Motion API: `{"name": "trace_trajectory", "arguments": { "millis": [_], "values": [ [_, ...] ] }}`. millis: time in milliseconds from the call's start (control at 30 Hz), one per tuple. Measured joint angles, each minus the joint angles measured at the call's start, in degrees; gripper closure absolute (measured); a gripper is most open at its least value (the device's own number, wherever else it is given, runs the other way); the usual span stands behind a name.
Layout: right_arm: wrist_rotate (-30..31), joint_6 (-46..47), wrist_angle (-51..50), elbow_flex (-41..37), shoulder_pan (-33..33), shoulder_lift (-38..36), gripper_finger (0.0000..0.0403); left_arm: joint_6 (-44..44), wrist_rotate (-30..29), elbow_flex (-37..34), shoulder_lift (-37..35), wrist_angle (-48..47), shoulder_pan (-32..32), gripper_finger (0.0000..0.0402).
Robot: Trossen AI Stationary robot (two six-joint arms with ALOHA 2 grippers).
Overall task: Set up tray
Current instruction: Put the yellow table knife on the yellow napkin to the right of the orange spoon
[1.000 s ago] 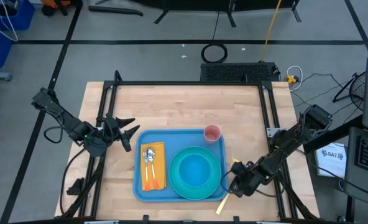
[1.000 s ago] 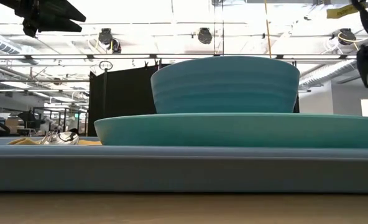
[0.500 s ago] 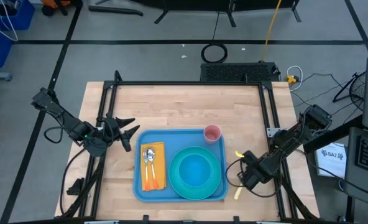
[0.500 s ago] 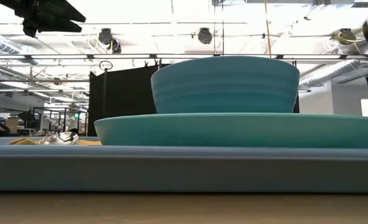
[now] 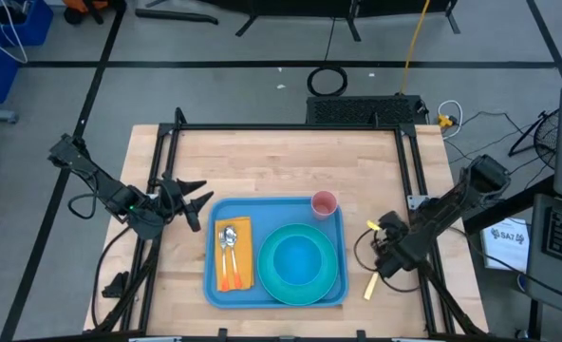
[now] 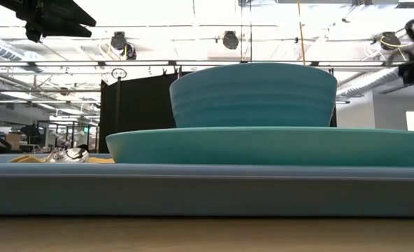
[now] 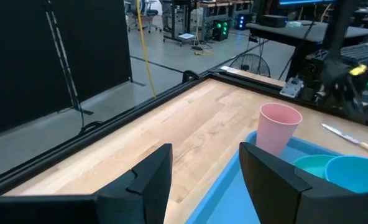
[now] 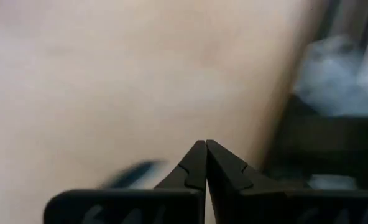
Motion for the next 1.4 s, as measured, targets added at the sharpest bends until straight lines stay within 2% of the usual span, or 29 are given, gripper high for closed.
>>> {"name": "trace_trajectory", "arguments": {
  "millis": [100,233,333,500,700,767,833,933,1167,1400],
  "values": [
    [0.49,0.47,-7.35,4.61,2.51,-3.75,0.0403,-0.36,0.64,0.01,0.00,-0.34,0.00,0.0210],
    [0.36,0.38,-0.07,8.46,5.98,-10.36,0.0403,-1.23,1.13,0.00,0.00,-1.93,-0.01,0.0210],
    [0.44,-1.53,12.71,6.98,7.27,-14.25,0.0397,-2.22,1.15,0.00,0.04,-2.96,0.00,0.0211],
    [-2.87,0.59,33.17,0.63,7.68,-14.96,0.0369,-2.82,1.20,0.00,0.02,-2.87,0.00,0.0210],
    [-10.26,9.24,63.00,-9.53,7.84,-10.79,0.0282,-2.93,3.11,0.00,0.04,-2.90,0.00,0.0211],
    [-11.57,11.93,69.24,-11.98,7.86,-9.33,0.0250,-2.88,3.52,0.00,0.02,-2.91,0.00,0.0210],
    [-11.94,15.30,70.20,-12.95,7.96,-8.55,0.0227,-2.69,3.92,0.00,0.02,-2.93,0.00,0.0210],
    [-11.65,16.71,67.27,-13.33,8.00,-7.96,0.0214,-2.22,4.14,0.00,0.02,-2.96,0.00,0.0210],
    [-5.58,17.43,62.59,-13.20,6.65,-6.10,0.0223,-1.10,5.17,0.00,0.02,-2.96,0.00,0.0210],
    [-6.33,19.42,54.45,-13.11,5.34,-3.12,0.0235,-0.39,5.45,0.00,0.02,-3.02,0.00,0.0210]
  ]
}}
